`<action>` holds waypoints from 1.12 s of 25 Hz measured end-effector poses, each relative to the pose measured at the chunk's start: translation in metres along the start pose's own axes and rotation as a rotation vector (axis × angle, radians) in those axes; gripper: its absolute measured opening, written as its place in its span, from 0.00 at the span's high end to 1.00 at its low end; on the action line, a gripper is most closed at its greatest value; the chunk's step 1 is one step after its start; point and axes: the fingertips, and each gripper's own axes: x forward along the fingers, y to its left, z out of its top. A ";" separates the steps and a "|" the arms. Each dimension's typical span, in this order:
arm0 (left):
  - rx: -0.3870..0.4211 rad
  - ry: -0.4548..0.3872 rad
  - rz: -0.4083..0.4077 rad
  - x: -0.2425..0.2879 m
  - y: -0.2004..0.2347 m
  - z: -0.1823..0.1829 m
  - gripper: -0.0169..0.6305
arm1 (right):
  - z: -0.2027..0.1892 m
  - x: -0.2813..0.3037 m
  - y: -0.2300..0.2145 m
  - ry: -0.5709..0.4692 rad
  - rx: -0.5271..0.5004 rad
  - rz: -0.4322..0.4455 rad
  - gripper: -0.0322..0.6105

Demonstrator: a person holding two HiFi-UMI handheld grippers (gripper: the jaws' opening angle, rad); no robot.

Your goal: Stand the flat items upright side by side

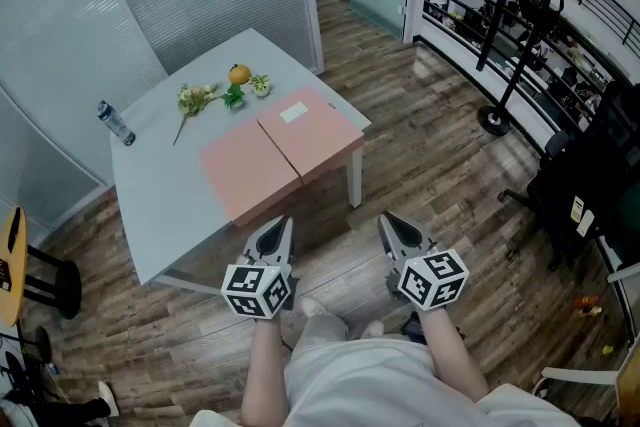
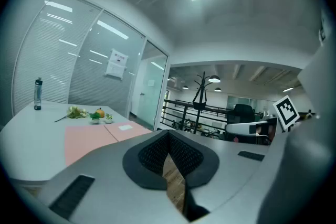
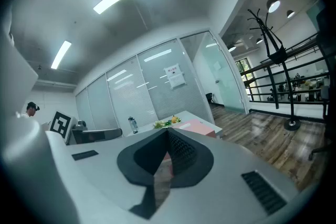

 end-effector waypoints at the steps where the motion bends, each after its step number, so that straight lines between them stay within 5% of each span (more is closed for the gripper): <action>1: -0.002 0.003 0.013 0.000 0.001 -0.001 0.96 | 0.001 -0.001 -0.002 -0.001 0.004 -0.002 0.93; 7: -0.013 0.005 0.046 0.000 0.004 0.000 0.96 | 0.002 -0.003 -0.006 -0.008 0.032 0.004 0.93; 12: -0.154 -0.040 -0.004 0.002 0.005 0.004 0.96 | 0.001 -0.001 -0.011 -0.007 0.060 0.012 0.93; 16: -0.102 -0.008 -0.038 0.010 -0.005 0.000 0.95 | 0.005 -0.001 -0.017 -0.051 0.172 0.062 0.93; 17: -0.102 0.002 -0.057 0.012 -0.009 0.000 0.76 | 0.007 -0.001 -0.016 -0.066 0.226 0.094 0.92; 18: -0.111 0.015 -0.071 0.015 -0.010 0.000 0.54 | 0.009 0.001 -0.016 -0.074 0.280 0.129 0.85; 19: -0.120 0.025 -0.075 0.017 -0.010 0.001 0.52 | 0.010 0.002 -0.015 -0.076 0.326 0.160 0.63; 20: -0.123 0.028 -0.069 0.018 -0.009 0.002 0.52 | 0.011 0.004 -0.016 -0.080 0.359 0.176 0.54; 28: -0.052 0.022 -0.044 0.016 -0.006 0.012 0.52 | 0.013 0.007 -0.032 -0.099 0.438 0.186 0.52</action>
